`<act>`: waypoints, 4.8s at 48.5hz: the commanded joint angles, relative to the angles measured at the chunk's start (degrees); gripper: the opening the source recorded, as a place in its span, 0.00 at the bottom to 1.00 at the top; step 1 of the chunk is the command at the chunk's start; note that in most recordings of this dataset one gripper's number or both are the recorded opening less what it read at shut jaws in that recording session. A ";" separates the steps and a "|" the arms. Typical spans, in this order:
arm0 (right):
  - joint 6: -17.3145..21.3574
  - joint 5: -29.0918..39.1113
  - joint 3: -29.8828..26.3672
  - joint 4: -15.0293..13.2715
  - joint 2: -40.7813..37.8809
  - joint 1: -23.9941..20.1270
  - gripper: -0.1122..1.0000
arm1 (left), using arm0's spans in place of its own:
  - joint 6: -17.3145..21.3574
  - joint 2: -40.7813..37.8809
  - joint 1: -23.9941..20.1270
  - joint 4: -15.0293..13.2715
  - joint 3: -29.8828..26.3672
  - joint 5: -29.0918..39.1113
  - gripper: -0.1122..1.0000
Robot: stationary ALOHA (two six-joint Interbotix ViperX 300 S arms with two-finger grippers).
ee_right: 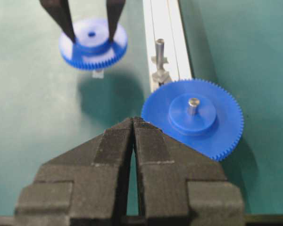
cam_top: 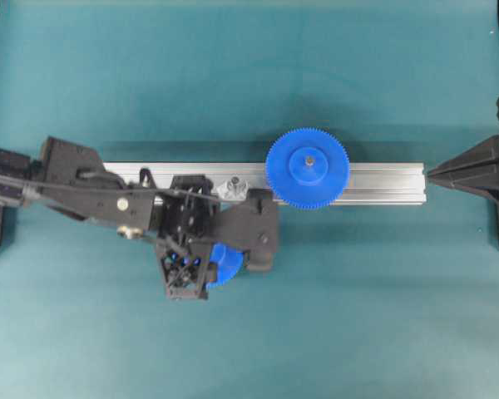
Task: Find the location of the shaft and insert the small gear.
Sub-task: 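Carry the gear toward the empty shaft beside the large gear, then align the gear's bore with the shaft and push it on, then open the left gripper and release the seated gear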
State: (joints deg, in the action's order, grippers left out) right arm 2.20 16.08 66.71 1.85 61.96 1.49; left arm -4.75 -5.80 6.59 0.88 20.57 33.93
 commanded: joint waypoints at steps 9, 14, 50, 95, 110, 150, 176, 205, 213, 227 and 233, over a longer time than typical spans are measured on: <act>0.44 -0.53 -0.53 0.09 0.26 0.44 0.18 | 3.69 4.04 -4.39 0.62 -5.27 2.46 0.69; 0.44 -0.53 -0.35 0.09 0.79 0.44 0.18 | 6.86 4.31 -6.15 0.62 -5.89 2.46 0.69; 0.44 -0.44 1.85 0.09 2.29 2.11 0.18 | 11.69 -0.79 -11.16 0.62 -7.65 1.32 0.69; 0.53 -0.35 1.76 0.09 3.16 2.29 0.18 | 11.43 -1.41 -11.60 0.62 -7.12 6.59 0.69; 0.53 -0.35 1.67 0.09 3.16 2.29 0.18 | 10.90 -1.32 -11.51 0.62 -7.03 7.56 0.69; 0.53 -0.35 1.58 0.09 3.16 2.29 0.18 | 11.25 0.18 -11.60 0.62 -6.33 13.10 0.75; 0.53 -0.35 1.76 0.09 3.16 2.29 0.18 | 11.43 -0.09 -11.69 0.62 -10.63 10.81 0.75; 0.44 -0.44 1.58 0.09 3.16 2.29 0.18 | 10.81 3.43 -12.83 0.62 -9.93 9.93 0.74; 0.44 -0.44 1.58 0.09 3.16 2.29 0.18 | 10.28 5.80 -12.66 0.62 -9.76 9.67 0.74; 0.44 -0.09 1.67 0.09 4.13 2.29 0.18 | 6.50 12.57 -10.28 0.62 -6.86 6.15 0.74; 0.44 0.00 1.76 0.09 4.22 2.29 0.18 | 5.36 13.89 -8.00 0.62 -5.01 4.13 0.74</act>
State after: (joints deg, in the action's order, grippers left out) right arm 2.20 16.26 69.26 1.85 66.53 3.69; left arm 0.79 5.98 -2.90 1.23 15.47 39.46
